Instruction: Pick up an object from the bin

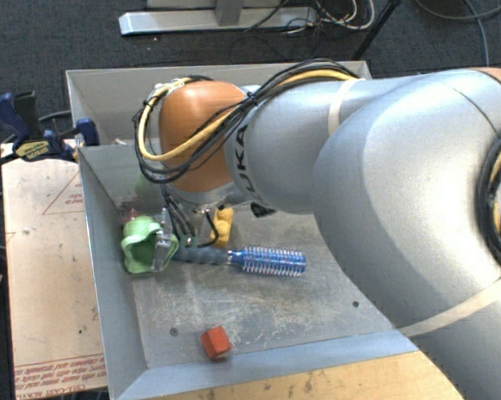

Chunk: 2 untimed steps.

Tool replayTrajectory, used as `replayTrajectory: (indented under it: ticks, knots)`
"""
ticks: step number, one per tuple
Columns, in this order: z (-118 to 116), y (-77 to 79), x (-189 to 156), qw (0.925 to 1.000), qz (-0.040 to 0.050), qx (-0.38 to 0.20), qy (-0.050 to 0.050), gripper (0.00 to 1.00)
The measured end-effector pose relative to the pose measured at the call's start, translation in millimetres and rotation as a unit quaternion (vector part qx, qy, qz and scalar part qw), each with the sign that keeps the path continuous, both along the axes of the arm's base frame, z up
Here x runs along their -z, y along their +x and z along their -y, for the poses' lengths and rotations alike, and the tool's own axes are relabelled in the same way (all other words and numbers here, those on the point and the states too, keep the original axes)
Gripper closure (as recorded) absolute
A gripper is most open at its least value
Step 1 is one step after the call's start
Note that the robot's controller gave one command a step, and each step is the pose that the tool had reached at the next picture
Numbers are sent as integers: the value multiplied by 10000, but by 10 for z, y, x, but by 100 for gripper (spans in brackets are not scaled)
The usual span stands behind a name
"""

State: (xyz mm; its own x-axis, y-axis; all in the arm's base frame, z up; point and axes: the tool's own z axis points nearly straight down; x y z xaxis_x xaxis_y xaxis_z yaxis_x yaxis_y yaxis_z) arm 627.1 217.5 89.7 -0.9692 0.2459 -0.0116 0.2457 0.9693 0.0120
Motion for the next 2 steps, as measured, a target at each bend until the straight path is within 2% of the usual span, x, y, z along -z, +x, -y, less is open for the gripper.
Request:
replayTrajectory:
  ticks: [1,2]
  knots:
    - [46,44,-1052,9998,-19,178,-22,100]
    - [36,-409,-1975,9792,-26,-2026,-51,100]
